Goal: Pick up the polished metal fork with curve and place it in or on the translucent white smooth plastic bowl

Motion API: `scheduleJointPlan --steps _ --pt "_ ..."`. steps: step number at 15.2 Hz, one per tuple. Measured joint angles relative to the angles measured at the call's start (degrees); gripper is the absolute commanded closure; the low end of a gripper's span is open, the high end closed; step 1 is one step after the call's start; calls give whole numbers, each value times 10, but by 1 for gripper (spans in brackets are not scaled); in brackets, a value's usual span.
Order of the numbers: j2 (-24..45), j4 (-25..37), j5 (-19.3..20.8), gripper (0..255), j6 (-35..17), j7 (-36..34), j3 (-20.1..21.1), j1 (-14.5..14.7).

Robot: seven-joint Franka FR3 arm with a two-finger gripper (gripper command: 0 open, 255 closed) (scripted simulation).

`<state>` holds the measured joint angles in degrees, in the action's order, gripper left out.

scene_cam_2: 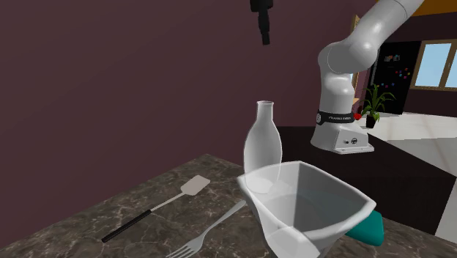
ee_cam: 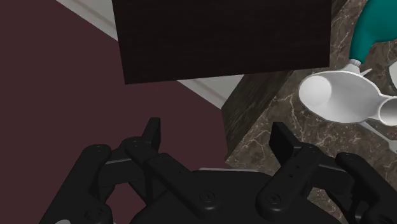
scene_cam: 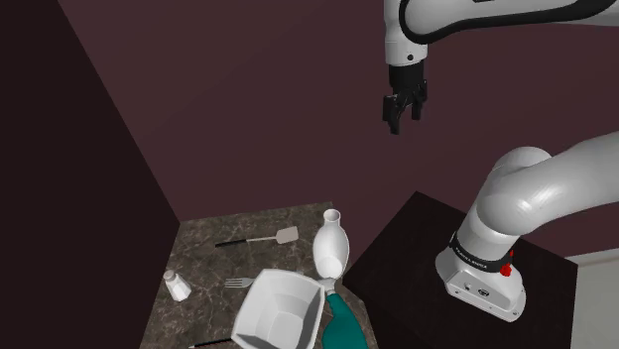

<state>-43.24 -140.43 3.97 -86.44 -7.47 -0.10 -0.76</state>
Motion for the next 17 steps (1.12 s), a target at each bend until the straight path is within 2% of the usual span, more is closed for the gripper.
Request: scheduleJointPlan --steps 3,12,17 --pt "10 -11 -5 0 -24 1 4 7" --pt "109 -56 -40 0 -193 8 43 57" --pt "198 -49 -56 0 -290 7 72 86"
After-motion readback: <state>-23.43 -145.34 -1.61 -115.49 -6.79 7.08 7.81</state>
